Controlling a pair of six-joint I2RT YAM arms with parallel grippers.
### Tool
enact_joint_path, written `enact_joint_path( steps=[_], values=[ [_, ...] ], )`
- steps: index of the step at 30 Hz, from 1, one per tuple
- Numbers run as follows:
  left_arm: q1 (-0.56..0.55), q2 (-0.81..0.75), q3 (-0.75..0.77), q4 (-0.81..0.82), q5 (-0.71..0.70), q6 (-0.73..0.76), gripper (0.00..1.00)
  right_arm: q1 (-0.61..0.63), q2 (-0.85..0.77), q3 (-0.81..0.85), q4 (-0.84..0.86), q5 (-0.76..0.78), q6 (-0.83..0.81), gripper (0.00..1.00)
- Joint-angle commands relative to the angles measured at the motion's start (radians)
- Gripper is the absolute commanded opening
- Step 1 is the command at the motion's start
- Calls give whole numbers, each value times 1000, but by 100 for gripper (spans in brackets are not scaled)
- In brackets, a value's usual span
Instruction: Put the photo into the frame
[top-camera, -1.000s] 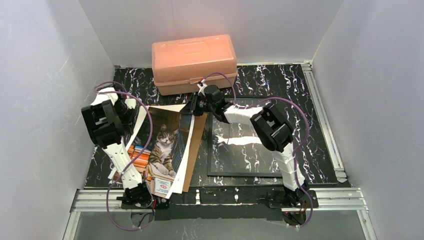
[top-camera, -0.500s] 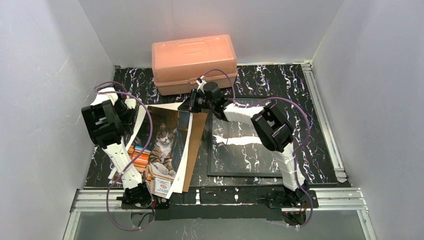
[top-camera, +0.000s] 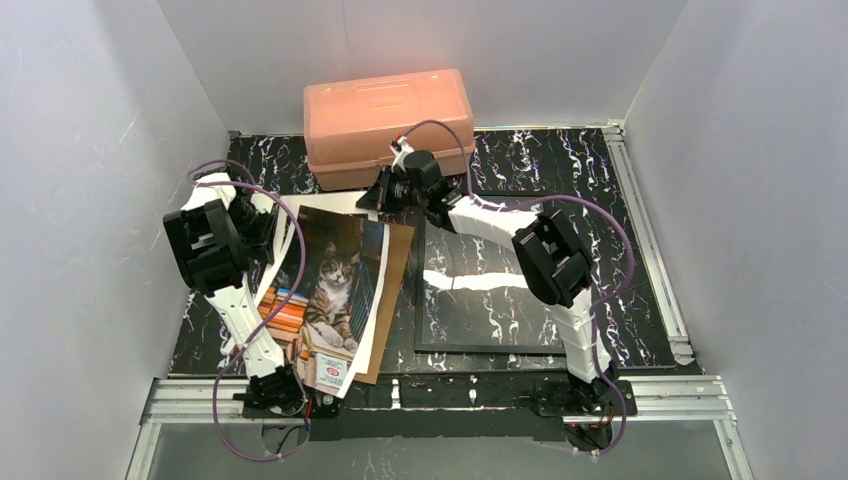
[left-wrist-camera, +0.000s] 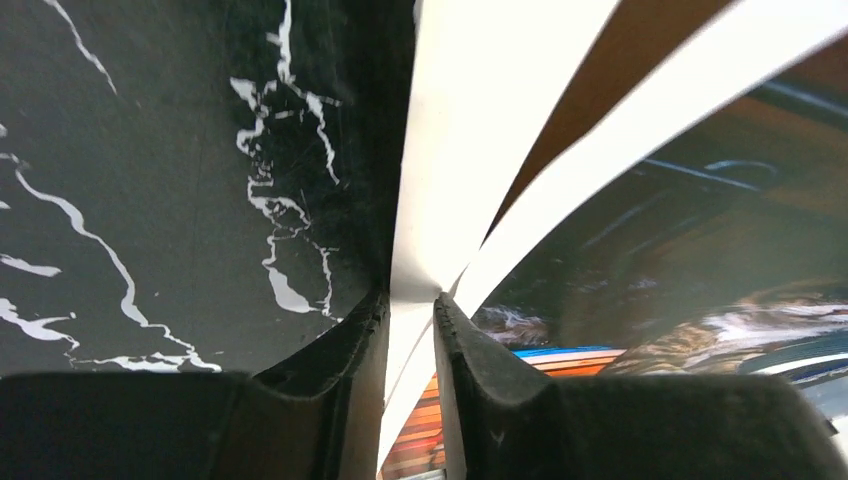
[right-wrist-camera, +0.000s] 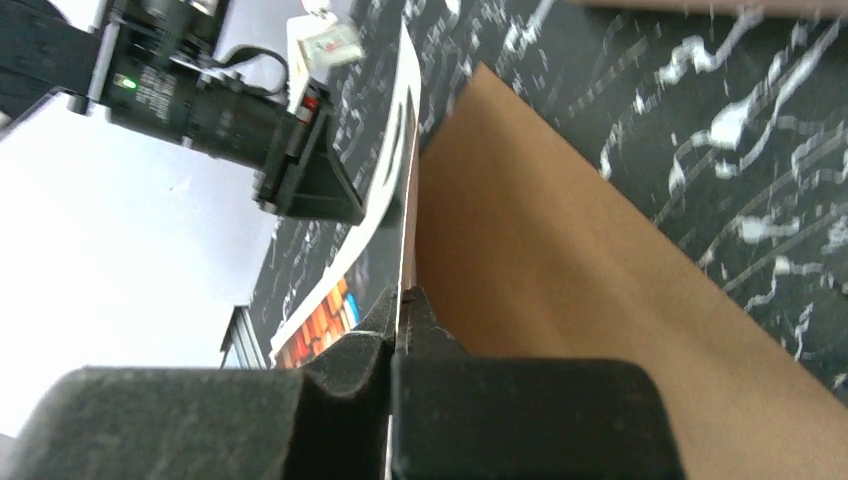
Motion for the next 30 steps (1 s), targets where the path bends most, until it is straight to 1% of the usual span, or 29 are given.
enact_joint_path(
  steps=[1, 8, 10, 13, 18, 21, 25, 30],
  values=[
    [-7, -10, 55, -20, 103, -19, 24, -2, -127, 132, -35, 45, -123, 1],
    [1, -42, 86, -62, 123, -20, 31, 16, -140, 229, -99, 38, -185, 1],
    [11, -48, 105, -85, 143, -26, 35, 27, -144, 247, -118, 43, -220, 1],
    [38, -52, 165, -134, 198, -28, 36, 42, -152, 280, -162, 69, -272, 1],
    [59, -69, 225, -209, 268, 14, 37, 70, -179, 323, -221, 121, -366, 1],
    [62, -87, 220, -227, 304, 38, 37, 92, -199, 367, -255, 167, -427, 1],
    [62, -92, 210, -230, 334, 33, 37, 105, -206, 440, -330, 231, -483, 1],
    [61, -87, 160, -207, 306, 42, 34, 103, -241, 477, -374, 300, -573, 1]
  ],
)
